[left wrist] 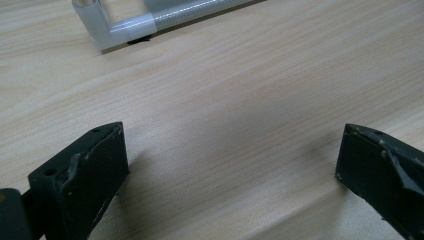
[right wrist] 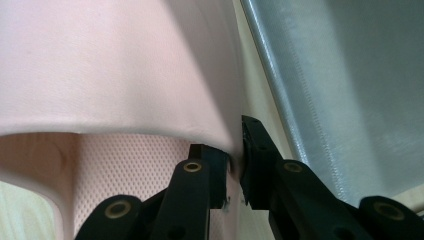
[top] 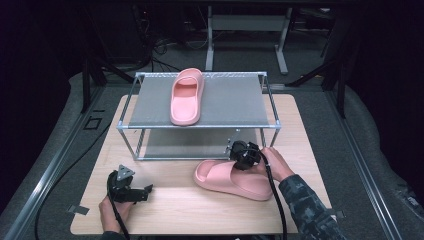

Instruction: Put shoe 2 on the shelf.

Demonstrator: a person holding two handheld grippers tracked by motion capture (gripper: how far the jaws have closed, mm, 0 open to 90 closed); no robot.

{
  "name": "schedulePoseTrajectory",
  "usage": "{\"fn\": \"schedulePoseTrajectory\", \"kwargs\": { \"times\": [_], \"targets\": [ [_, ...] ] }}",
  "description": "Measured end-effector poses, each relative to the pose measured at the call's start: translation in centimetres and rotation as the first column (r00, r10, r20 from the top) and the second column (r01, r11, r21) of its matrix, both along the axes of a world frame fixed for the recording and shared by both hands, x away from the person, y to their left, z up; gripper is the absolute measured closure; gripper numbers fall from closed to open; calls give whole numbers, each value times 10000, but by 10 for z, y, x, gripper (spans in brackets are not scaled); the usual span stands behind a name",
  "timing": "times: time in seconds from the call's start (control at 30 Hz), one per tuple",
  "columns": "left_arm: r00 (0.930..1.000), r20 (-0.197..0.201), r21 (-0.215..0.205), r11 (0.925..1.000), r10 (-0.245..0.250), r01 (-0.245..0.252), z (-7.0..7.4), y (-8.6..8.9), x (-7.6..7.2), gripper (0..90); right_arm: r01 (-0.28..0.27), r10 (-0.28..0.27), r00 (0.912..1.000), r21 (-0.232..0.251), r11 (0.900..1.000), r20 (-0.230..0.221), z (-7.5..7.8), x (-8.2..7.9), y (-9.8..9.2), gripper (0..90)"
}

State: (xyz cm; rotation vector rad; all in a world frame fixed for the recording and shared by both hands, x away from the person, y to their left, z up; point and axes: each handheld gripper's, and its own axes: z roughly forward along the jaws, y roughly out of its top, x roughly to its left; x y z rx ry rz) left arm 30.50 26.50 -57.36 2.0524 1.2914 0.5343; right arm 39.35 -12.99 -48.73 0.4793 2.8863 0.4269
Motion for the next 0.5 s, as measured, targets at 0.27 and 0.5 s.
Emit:
{"fn": "schedulePoseTrajectory", "kwargs": {
  "times": [0.27,0.5],
  "targets": [
    [10000,1,-3,10000,-1,1,0,0,0,0,-500,499,9987,-136,9987,-63,17,2,5,827],
    [10000,1,-2,10000,2,-2,0,0,0,0,-907,906,9959,-174,9957,-82,35,5,8,827]
  ]
}}
